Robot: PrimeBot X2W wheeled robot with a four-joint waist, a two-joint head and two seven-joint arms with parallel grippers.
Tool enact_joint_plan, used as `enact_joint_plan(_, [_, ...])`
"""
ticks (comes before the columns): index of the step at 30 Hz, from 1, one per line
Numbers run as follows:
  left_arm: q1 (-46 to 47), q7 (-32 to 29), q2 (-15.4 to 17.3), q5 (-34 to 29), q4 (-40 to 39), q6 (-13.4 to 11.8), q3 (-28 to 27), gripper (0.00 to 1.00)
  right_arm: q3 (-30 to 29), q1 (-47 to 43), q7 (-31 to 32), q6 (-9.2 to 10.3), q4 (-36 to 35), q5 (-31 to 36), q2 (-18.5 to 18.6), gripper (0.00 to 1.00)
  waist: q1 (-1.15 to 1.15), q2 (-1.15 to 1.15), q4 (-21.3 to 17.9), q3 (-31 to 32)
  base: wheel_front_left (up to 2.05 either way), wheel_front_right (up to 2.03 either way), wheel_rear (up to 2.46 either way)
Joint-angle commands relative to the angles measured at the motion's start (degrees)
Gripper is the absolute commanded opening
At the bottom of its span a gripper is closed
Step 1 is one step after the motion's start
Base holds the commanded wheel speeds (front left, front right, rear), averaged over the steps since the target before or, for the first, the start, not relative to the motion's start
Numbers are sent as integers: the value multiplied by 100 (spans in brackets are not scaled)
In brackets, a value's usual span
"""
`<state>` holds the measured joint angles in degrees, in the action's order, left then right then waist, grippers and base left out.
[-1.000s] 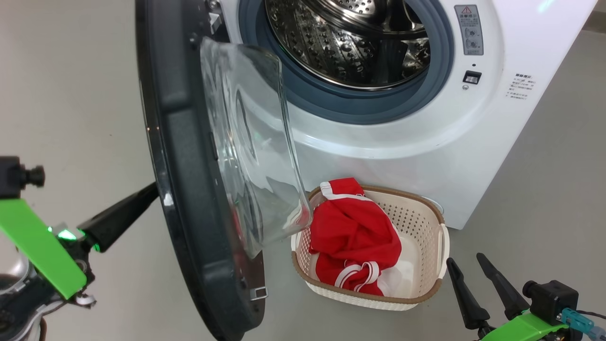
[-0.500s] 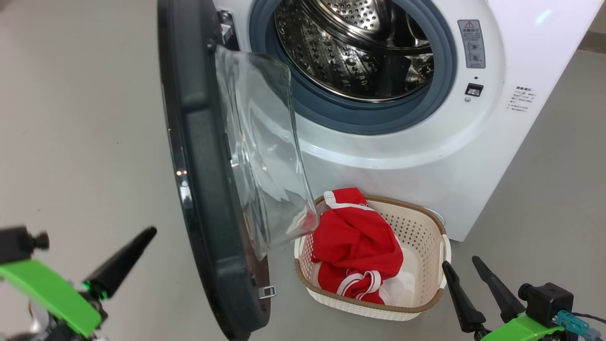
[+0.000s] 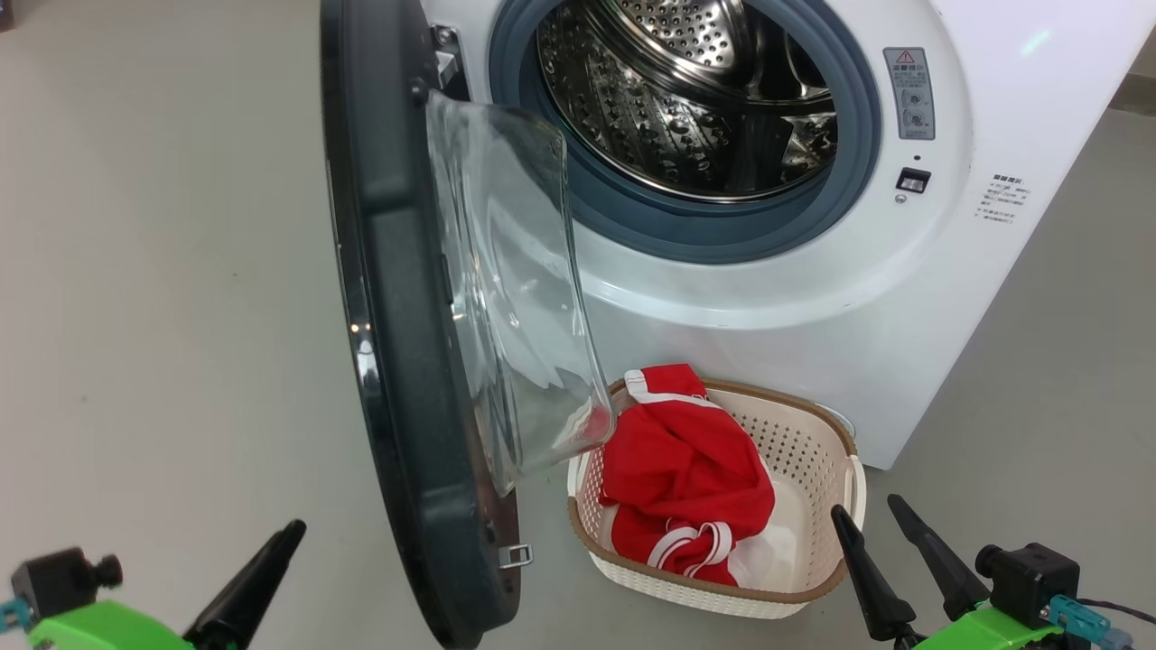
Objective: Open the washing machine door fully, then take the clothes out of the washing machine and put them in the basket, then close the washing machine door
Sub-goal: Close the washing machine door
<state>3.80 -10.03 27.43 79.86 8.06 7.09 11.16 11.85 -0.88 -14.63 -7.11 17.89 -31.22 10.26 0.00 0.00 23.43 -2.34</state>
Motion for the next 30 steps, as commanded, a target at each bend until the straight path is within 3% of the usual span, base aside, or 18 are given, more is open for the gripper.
enact_joint_plan(1, [104, 126, 139, -55, -66, 40, -188, 49, 126, 160, -37, -37, -110, -4, 49, 100, 0, 0, 6, 4, 0, 0, 0])
enact_joint_plan(5, [-31, 584, 48, -80, 98, 40, -20, 83, 141, 173, -37, -37, -107, -6, 39, 100, 0, 0, 17, 7, 0, 0, 0])
enact_joint_plan(8, [-84, 933, 2, -156, 256, 40, 173, 91, 147, 190, -37, -37, -103, -10, 38, 100, 0, 0, 26, 5, 0, 0, 0])
enact_joint_plan(9, [-95, 1143, -39, -127, 345, 40, 270, 100, 151, 195, -37, -37, -102, -15, 41, 100, 0, 0, 31, 12, 0, 0, 0])
enact_joint_plan(16, [-76, 1896, -58, -211, 733, 40, 577, 100, 164, 209, -37, -37, -95, -35, 63, 100, 0, 0, 25, 25, 0, 0, 0])
enact_joint_plan(24, [96, 2456, -68, -1130, 1339, 40, 1056, 100, 151, 209, -37, -37, -89, -43, 57, 100, 0, 0, 17, 39, 0, 0, 0])
enact_joint_plan(30, [177, 2499, -408, -2255, 1525, 40, 573, 100, 135, 194, -37, -37, -99, -47, 61, 100, 0, 0, 11, 60, 0, 0, 0])
